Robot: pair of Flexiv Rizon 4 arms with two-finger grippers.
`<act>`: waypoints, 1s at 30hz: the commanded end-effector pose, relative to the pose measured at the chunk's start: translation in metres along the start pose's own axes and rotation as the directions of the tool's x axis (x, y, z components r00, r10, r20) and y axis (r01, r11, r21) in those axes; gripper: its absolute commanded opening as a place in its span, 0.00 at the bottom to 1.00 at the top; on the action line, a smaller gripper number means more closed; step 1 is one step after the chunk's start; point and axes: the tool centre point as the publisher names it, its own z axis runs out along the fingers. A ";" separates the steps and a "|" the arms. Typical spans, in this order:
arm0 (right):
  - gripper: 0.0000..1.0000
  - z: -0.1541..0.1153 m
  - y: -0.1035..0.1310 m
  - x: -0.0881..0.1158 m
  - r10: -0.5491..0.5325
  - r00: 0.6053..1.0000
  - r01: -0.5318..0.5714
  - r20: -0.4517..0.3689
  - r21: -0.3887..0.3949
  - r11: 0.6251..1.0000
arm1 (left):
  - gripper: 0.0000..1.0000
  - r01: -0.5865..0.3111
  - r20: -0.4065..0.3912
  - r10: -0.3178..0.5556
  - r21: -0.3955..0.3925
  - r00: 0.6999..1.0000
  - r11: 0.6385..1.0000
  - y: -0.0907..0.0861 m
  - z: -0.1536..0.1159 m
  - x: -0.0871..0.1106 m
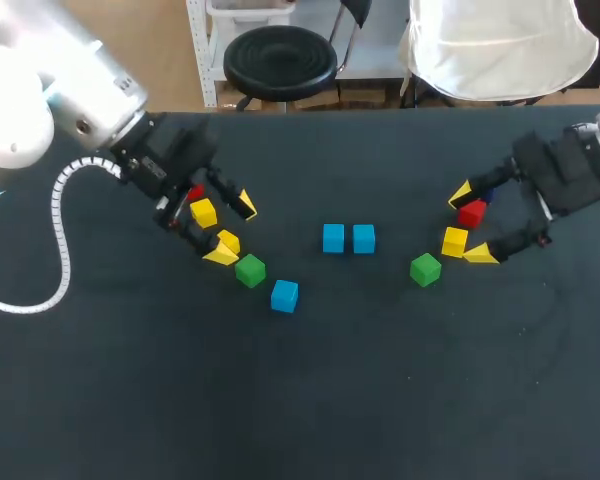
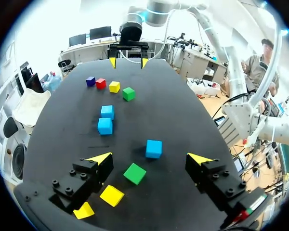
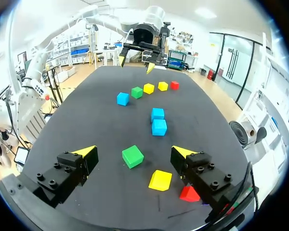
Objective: Place the blue cubes, place green cubes on the blue cubes, place the yellow cubes on the green cubes, then place the red cubes on the yellow cubes, and place purple cube on the red cubes.
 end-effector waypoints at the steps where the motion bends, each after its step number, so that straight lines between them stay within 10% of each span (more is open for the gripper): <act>1: 1.00 0.000 -0.001 0.001 -0.001 1.000 0.001 0.003 -0.001 1.000 | 1.00 -0.001 0.000 0.001 0.003 1.000 1.000 0.001 0.000 0.000; 21: 1.00 0.000 -0.001 0.001 -0.001 1.000 0.001 0.003 -0.001 1.000 | 1.00 0.116 -0.121 -0.122 -0.051 0.985 0.992 -0.036 0.038 -0.002; 30: 1.00 0.000 -0.001 0.001 -0.001 1.000 0.001 0.003 -0.001 1.000 | 1.00 0.051 -0.138 -0.050 0.005 0.989 0.999 -0.038 0.058 -0.011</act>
